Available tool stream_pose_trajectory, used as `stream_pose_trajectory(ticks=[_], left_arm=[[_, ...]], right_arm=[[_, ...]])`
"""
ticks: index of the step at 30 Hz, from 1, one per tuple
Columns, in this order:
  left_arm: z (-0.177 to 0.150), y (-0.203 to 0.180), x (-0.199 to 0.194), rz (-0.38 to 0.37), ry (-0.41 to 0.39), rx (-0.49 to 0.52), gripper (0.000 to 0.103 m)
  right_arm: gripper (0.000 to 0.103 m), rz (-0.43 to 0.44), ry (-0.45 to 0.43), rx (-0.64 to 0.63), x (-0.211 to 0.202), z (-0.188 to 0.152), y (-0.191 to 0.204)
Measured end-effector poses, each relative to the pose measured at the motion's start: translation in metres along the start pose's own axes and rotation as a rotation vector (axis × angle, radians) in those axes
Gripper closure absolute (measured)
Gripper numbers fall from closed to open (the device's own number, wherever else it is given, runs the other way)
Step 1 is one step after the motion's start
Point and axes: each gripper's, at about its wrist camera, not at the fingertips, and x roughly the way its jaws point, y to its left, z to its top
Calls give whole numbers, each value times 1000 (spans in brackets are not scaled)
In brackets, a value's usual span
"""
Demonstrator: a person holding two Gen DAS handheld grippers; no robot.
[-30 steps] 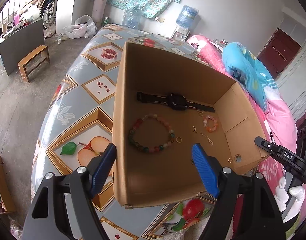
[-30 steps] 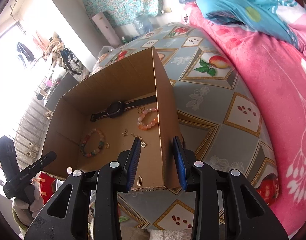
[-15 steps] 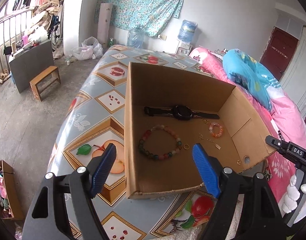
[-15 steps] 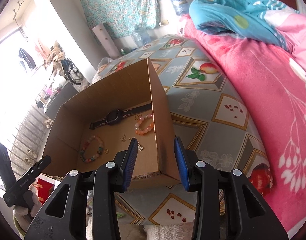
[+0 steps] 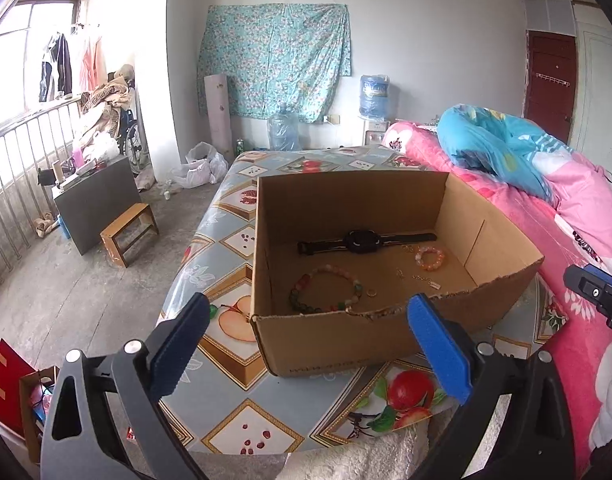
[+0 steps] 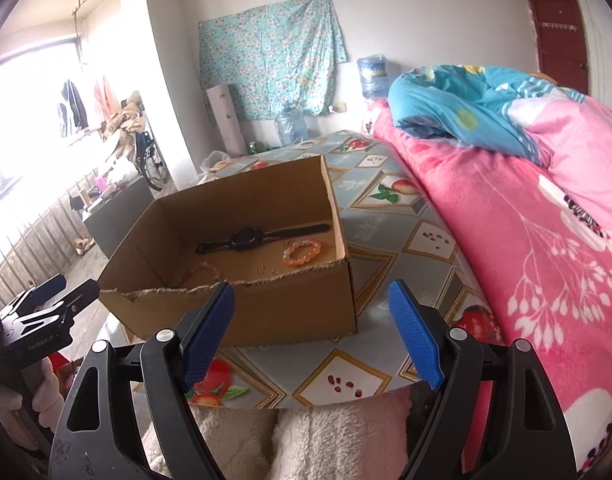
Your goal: Organize jewelry
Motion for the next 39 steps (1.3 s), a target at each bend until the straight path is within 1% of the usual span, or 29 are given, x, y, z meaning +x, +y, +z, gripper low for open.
stream_pose_trajectory(ticks=[3, 6, 9, 11, 15, 21, 27, 39], left_arm=[[-10, -14, 7, -26, 57, 10, 6], [-17, -26, 21, -41, 142, 10, 6], [-22, -32, 37, -15, 219, -11, 6], [-23, -32, 45, 15, 243, -25, 6], [-21, -28, 50, 44, 257, -47, 6], [-21, -26, 59, 55, 307, -62, 6], [-19, -25, 59, 60, 307, -74, 6], [-19, -22, 58, 41, 307, -93, 6]], right_arm=[[26, 29, 82, 0, 14, -11, 5], [26, 21, 163, -18, 32, -18, 11], [26, 25, 218, -23, 48, -22, 13], [26, 30, 243, -21, 54, -25, 15], [26, 35, 259, -35, 59, -25, 20], [26, 38, 260, -55, 63, -22, 27], [26, 40, 260, -67, 66, -19, 31], [26, 41, 257, -85, 64, -18, 37]])
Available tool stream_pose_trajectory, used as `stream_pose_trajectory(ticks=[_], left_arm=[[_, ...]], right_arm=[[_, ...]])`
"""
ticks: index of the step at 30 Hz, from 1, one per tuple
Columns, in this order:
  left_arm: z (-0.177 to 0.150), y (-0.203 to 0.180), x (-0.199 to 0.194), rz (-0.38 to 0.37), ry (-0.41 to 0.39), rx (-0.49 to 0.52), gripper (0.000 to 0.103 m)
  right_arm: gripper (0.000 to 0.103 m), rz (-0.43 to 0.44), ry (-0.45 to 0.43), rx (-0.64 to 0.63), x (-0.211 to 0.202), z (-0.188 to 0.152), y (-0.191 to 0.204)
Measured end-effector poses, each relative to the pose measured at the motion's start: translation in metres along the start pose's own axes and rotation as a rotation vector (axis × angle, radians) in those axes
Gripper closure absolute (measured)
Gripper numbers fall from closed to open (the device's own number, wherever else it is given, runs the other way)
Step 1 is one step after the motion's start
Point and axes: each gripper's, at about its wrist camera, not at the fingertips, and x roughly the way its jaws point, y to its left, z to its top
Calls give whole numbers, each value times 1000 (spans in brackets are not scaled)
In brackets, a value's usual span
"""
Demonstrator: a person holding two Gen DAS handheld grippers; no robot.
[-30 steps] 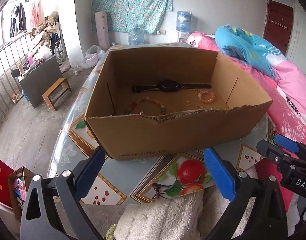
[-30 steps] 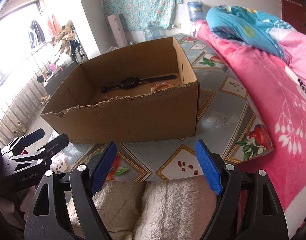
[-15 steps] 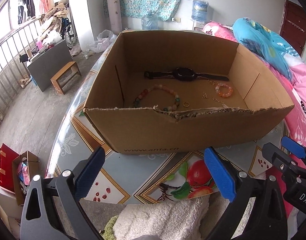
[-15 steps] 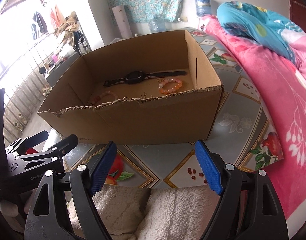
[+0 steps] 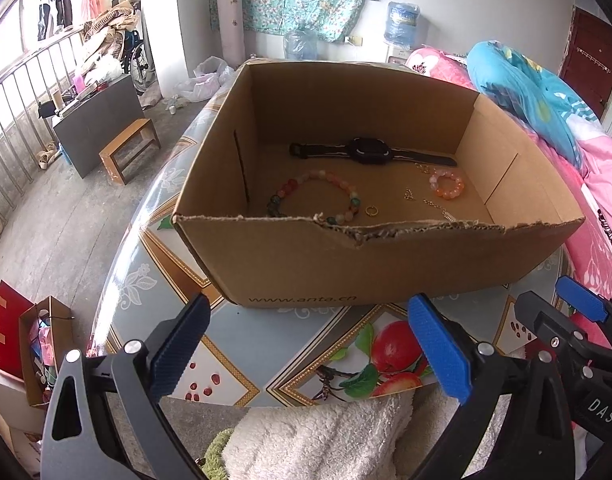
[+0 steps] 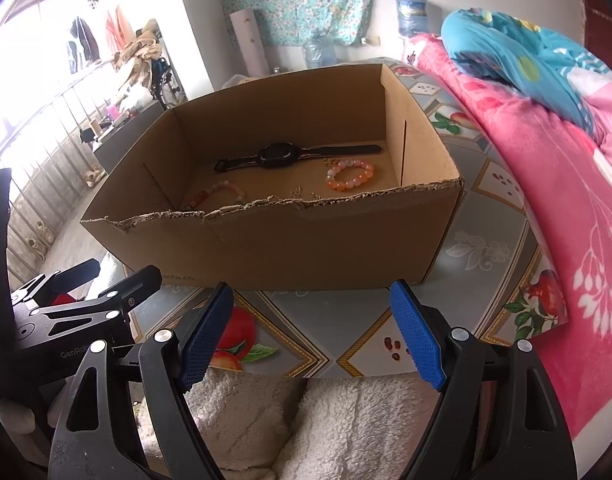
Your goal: Organize jewelry
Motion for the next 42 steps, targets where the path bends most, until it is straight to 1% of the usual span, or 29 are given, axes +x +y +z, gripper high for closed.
stream_pose_trajectory(ticks=[42], left_arm=[[2, 0, 5, -5, 16, 0, 6]], right_arm=[[26, -1, 29, -20, 11, 4, 1]])
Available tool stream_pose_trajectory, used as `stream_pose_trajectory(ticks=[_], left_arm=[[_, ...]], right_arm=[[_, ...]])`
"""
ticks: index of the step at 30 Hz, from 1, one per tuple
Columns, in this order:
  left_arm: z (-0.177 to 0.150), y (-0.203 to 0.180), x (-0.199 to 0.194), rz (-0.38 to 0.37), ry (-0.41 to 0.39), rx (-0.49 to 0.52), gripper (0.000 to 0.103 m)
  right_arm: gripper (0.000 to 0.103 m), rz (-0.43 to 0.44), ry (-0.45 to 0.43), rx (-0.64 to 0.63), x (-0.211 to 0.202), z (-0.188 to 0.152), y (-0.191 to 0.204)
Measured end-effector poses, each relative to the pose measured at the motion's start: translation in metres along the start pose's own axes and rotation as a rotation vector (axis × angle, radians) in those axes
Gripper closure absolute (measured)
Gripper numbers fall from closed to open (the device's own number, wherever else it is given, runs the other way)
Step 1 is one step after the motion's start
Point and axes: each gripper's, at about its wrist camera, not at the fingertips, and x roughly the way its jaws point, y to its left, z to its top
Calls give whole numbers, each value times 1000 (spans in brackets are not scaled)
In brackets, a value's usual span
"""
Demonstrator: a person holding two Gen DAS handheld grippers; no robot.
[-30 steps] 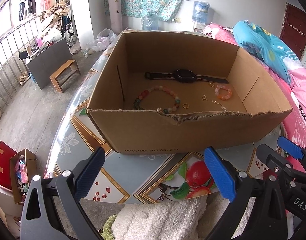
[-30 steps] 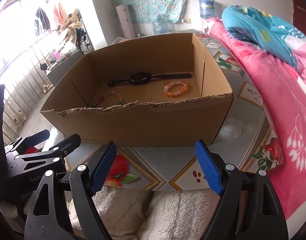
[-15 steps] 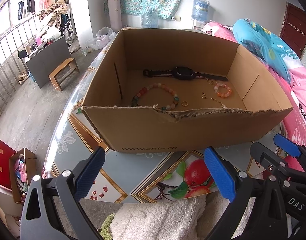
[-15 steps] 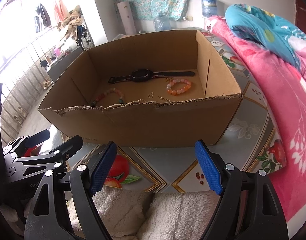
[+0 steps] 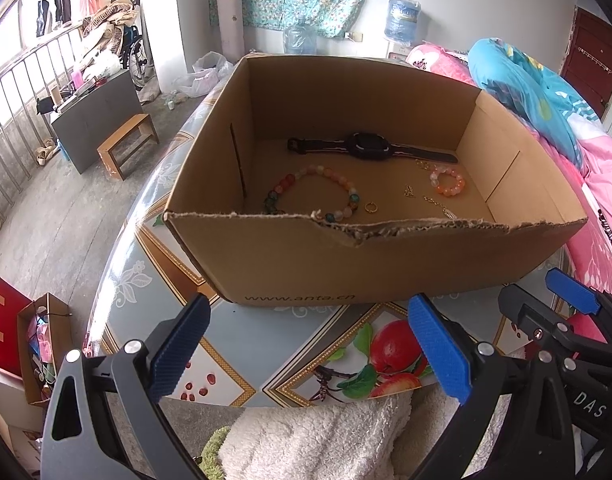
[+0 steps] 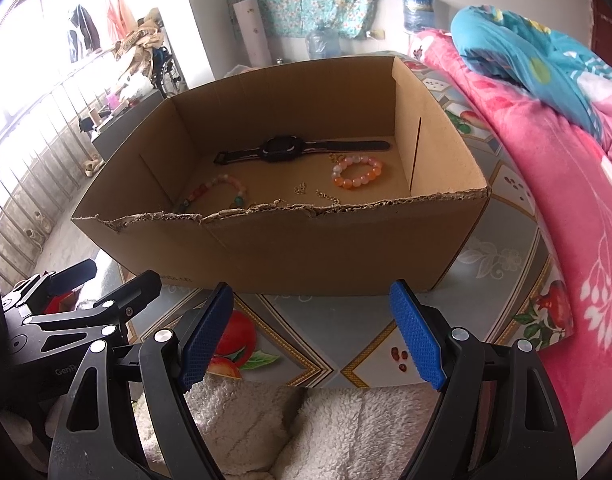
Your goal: Organize jewelry
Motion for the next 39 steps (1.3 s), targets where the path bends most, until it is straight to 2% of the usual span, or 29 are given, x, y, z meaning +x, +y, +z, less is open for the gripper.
stream_pose_trajectory(ticks=[39], left_arm=[[0, 5, -1, 14, 2, -15, 6]], right_arm=[[26, -4, -6, -5, -2, 1, 1]])
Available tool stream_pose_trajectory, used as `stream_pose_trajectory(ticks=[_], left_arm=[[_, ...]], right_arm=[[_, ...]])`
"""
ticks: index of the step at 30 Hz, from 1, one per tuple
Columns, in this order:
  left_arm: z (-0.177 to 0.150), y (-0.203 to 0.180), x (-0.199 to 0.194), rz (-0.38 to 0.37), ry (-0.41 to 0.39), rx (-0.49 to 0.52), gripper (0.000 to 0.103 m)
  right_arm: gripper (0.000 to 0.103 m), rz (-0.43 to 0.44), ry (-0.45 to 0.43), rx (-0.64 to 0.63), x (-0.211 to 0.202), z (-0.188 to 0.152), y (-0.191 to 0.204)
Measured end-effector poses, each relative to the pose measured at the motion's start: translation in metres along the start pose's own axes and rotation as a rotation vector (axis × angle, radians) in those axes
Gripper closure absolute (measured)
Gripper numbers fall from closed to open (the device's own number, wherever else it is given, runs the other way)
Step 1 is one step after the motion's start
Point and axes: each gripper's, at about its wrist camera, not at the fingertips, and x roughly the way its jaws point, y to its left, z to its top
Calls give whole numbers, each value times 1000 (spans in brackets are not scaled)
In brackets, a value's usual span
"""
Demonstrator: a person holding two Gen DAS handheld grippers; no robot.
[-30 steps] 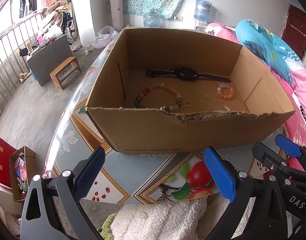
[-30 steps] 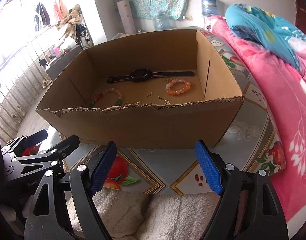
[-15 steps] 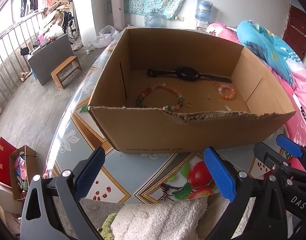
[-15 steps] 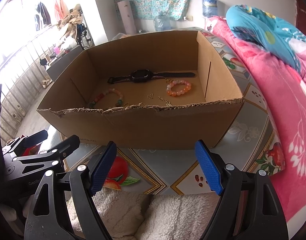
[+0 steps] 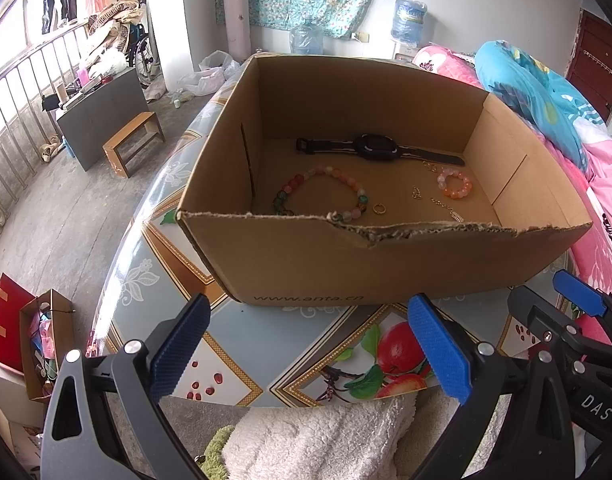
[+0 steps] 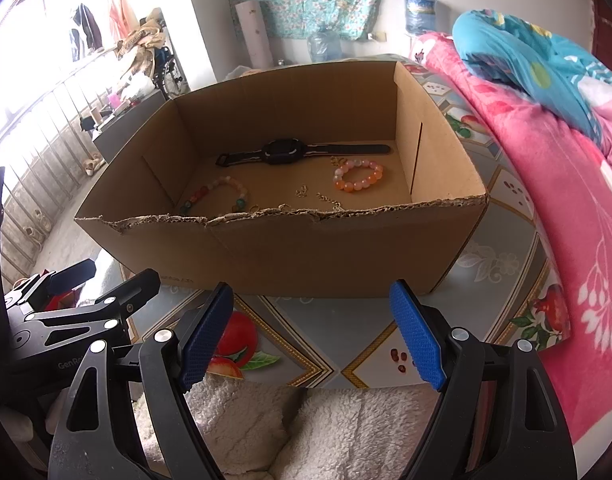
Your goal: Organize jewelry
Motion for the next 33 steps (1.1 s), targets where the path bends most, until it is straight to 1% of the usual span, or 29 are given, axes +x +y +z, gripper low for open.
stream_pose_trajectory(ticks=[33], left_arm=[[0, -1, 0, 5, 3, -8, 6]], right_arm=[[26, 1, 4, -3, 1, -1, 2]])
